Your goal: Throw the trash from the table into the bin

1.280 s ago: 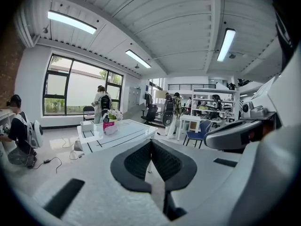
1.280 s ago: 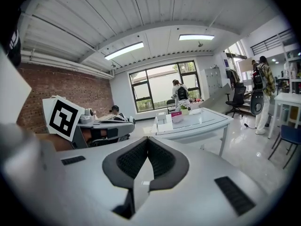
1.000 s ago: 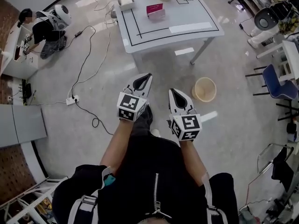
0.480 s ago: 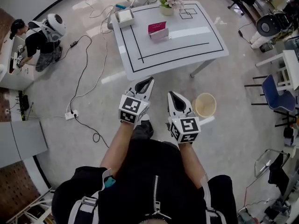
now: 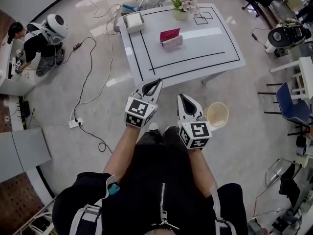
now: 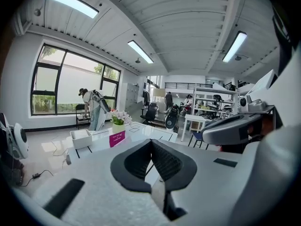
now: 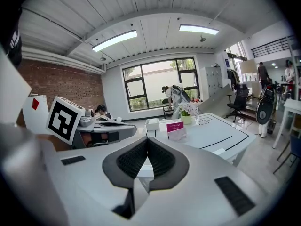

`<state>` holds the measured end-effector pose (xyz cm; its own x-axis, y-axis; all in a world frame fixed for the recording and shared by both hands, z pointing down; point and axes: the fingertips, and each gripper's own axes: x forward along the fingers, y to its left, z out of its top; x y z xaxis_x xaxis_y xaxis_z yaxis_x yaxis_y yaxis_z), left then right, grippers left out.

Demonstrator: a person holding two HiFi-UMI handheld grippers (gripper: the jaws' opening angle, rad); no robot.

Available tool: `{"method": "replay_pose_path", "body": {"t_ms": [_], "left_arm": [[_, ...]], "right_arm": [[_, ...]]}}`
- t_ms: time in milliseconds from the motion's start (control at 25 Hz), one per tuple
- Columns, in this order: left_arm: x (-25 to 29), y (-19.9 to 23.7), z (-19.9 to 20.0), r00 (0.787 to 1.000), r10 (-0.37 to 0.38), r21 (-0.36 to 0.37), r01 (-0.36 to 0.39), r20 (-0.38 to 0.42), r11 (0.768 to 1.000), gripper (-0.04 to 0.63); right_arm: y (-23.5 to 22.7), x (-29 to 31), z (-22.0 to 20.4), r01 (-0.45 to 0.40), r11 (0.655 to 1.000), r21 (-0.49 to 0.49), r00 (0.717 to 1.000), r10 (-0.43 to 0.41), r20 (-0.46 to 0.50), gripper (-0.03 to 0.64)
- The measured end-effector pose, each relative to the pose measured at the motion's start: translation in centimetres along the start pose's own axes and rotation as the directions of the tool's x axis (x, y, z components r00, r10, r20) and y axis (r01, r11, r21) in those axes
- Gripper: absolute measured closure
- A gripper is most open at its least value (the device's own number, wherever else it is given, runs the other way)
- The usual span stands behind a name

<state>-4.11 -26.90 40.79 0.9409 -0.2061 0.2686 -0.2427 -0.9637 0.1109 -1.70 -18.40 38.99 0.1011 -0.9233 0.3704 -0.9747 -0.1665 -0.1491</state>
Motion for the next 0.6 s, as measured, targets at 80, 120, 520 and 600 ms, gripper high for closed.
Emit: {"method": "replay_pose_path", "body": {"t_ms": [80, 120, 520, 600], "left_arm": [[0.6, 0.3, 0.0, 1.0, -0.005, 0.001, 0.005, -0.002, 1.0, 0.589], [0.9, 0.4, -0.1, 1.0, -0.006, 0.001, 0.006, -0.004, 1.0, 0.589], [5.8, 4.7, 0.6, 0.999, 0.049, -0.015, -0.049, -0.017, 0.999, 0.589], [7.2, 6.6, 1.4, 0.996, 0.092, -0.013, -0.092, -0.016, 0.996, 0.589]], "right_arm": [[-0.4, 0.6, 0.2, 0.002, 1.0, 0.001, 1.0, -0.002, -0.001, 0.607], [-0.5, 0.8, 0.2, 0.001, 1.0, 0.002, 1.0, -0.001, -0.002, 0.607], [-3.9, 7.7, 1.7, -0.071, 0.997, 0.002, 0.997, 0.071, -0.021, 0.607], [-4.8, 10.2, 2.6, -0.108, 0.994, -0.004, 0.994, 0.108, -0.025, 0.607]]}}
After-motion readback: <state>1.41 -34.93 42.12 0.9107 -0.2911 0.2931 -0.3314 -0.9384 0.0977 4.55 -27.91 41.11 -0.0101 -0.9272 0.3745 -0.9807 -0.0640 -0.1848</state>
